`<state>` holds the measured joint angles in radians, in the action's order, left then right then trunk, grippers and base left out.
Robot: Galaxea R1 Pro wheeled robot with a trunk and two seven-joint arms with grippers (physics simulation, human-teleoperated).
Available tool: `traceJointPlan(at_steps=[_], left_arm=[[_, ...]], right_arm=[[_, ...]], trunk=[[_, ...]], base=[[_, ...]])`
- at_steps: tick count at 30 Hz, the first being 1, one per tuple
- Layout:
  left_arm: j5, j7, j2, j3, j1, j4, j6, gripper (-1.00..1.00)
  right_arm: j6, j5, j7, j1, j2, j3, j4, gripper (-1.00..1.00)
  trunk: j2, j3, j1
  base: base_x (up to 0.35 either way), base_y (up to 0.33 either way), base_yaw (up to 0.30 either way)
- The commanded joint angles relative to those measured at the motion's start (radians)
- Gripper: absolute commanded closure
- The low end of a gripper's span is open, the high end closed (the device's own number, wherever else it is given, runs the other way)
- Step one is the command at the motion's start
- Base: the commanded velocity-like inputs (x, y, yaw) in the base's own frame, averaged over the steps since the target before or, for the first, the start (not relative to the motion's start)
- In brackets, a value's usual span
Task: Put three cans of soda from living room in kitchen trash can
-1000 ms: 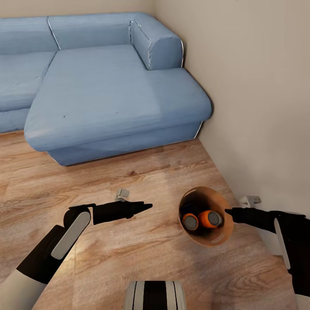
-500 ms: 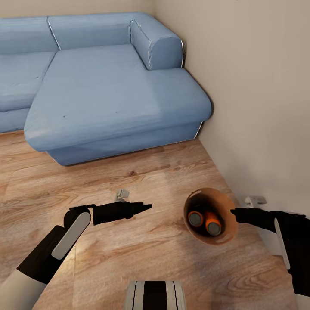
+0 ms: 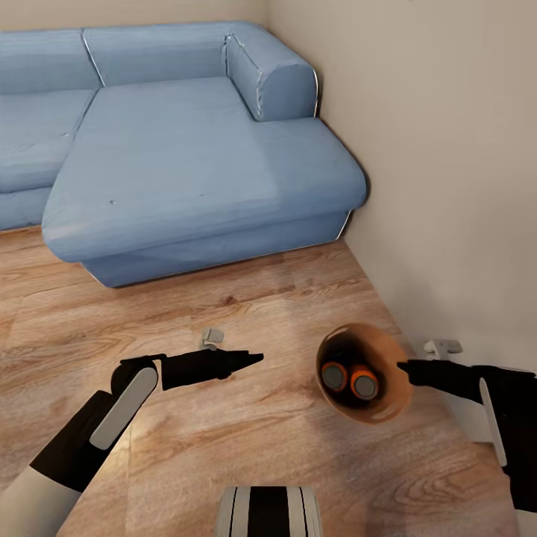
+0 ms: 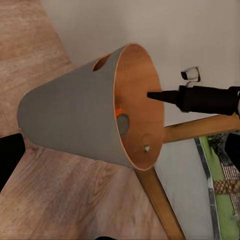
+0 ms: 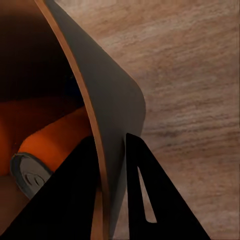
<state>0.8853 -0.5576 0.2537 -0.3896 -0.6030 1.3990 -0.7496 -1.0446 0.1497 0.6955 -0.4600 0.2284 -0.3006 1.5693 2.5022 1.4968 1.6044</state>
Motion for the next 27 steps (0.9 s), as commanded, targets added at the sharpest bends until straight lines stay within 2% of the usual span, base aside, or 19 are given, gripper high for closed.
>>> traceJointPlan(at_steps=[1, 4, 8, 15, 19, 24, 27], left_arm=[[-0.001, 0.001, 0.000, -0.001, 0.000, -0.008, 0.001, -1.00], [-0.004, 0.001, 0.001, -0.002, 0.000, -0.014, 0.001, -1.00], [-0.001, 0.001, 0.000, -0.001, 0.000, -0.015, 0.000, -1.00], [0.001, 0.003, -0.001, -0.003, 0.000, -0.021, 0.000, -1.00], [0.001, 0.003, -0.002, -0.003, 0.000, -0.020, 0.001, -1.00], [-0.002, -0.001, -0.002, -0.003, -0.001, -0.020, 0.002, -1.00], [-0.004, -0.003, -0.002, -0.003, -0.001, -0.021, 0.004, -1.00]], right_arm=[[-0.003, -0.009, 0.008, 0.000, 0.003, -0.013, 0.000, 1.00], [-0.003, -0.009, 0.012, 0.000, 0.005, -0.021, 0.000, 1.00], [-0.003, -0.010, 0.051, 0.000, 0.004, -0.023, 0.000, 1.00], [0.023, -0.010, 0.055, 0.000, -0.015, -0.023, 0.000, 1.00], [0.036, -0.010, 0.054, -0.022, -0.060, -0.023, -0.003, 1.00], [0.039, -0.014, 0.054, -0.043, -0.080, -0.022, -0.012, 1.00], [0.041, -0.015, 0.053, -0.068, -0.101, -0.020, -0.029, 1.00]], trunk=[[0.000, 0.000, 0.000], [0.000, 0.000, 0.000], [0.000, 0.000, 0.000], [0.000, 0.000, 0.000], [0.000, 0.000, 0.000], [0.000, 0.000, 0.000], [0.000, 0.000, 0.000]], base=[[0.000, 0.000, 0.000], [0.000, 0.000, 0.000], [0.000, 0.000, 0.000], [0.000, 0.000, 0.000], [0.000, 0.000, 0.000], [0.000, 0.000, 0.000], [0.000, 0.000, 0.000]])
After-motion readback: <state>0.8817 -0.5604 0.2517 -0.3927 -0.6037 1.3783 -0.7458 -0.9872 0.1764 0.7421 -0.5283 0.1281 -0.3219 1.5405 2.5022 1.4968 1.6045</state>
